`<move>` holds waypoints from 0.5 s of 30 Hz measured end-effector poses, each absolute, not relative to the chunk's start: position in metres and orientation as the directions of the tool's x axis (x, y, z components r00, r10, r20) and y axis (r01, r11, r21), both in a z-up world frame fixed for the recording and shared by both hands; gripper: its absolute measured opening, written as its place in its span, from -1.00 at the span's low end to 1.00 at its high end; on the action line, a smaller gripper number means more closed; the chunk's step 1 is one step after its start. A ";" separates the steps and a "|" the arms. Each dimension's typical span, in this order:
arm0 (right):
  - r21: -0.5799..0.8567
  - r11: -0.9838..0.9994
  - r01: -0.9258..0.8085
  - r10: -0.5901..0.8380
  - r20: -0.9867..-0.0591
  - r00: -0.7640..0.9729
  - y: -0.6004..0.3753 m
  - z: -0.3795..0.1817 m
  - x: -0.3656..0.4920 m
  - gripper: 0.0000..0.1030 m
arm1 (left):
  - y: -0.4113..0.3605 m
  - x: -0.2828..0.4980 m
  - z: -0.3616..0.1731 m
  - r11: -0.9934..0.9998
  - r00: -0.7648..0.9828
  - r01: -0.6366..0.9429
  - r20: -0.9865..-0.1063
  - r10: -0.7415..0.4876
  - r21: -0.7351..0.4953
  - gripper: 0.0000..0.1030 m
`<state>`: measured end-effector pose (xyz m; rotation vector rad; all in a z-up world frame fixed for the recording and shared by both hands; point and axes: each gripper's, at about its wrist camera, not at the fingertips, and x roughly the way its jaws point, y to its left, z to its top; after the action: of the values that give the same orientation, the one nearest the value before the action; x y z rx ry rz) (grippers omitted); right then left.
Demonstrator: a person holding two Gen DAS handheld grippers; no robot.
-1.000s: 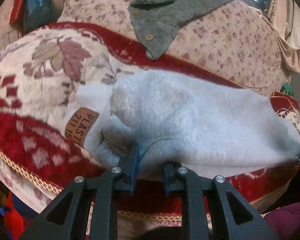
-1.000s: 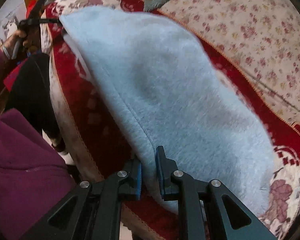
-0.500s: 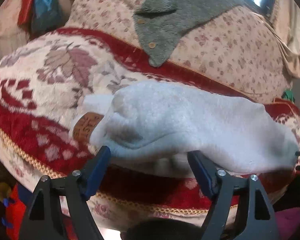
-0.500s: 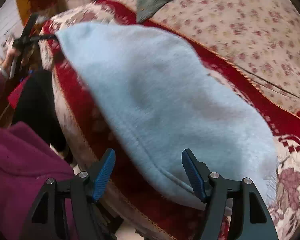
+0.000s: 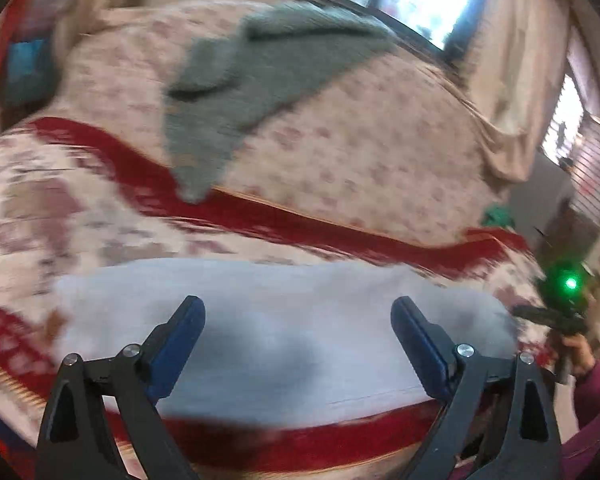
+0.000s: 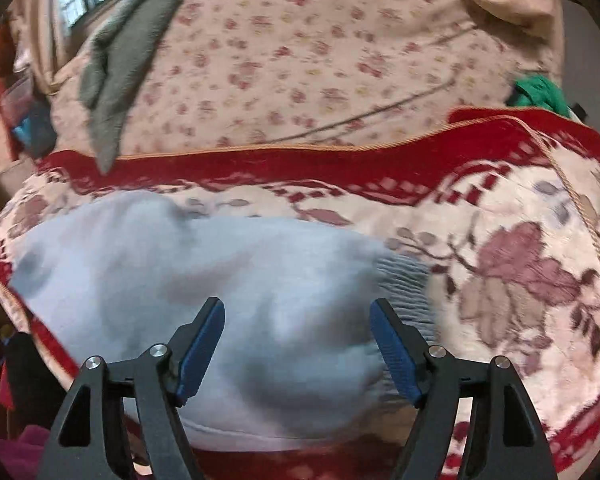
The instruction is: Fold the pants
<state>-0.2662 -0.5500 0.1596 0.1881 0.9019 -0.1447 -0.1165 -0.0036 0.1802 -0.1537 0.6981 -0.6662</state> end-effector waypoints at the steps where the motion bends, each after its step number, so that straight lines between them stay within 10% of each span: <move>1: 0.102 0.970 0.222 -0.059 -0.785 0.617 -0.554 0.159 -0.269 0.55 | -0.023 -0.113 0.179 0.770 0.546 0.542 -0.556 -0.627 -0.336 0.82; 10: 0.321 0.862 0.392 0.057 -0.831 0.554 -0.630 0.106 -0.261 0.72 | -0.195 -0.067 0.142 0.626 0.325 0.721 -0.653 -0.684 -0.298 0.82; 13: 0.311 0.903 0.296 0.083 -0.802 0.591 -0.622 0.108 -0.246 -0.03 | -0.234 -0.052 0.132 0.603 0.274 0.743 -0.691 -0.669 -0.290 0.82; 14: 0.255 0.927 0.275 0.044 -0.803 0.594 -0.617 0.114 -0.243 -0.71 | -0.240 -0.049 0.130 0.601 0.266 0.747 -0.701 -0.661 -0.284 0.82; 15: 0.237 0.941 0.240 0.042 -0.789 0.613 -0.614 0.124 -0.241 -0.77 | -0.247 -0.045 0.127 0.600 0.262 0.753 -0.712 -0.651 -0.271 0.82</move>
<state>-0.2407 -0.6138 0.1242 0.3372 0.9080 -0.1165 -0.0452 -0.2474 0.1275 0.1316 0.8941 -0.9534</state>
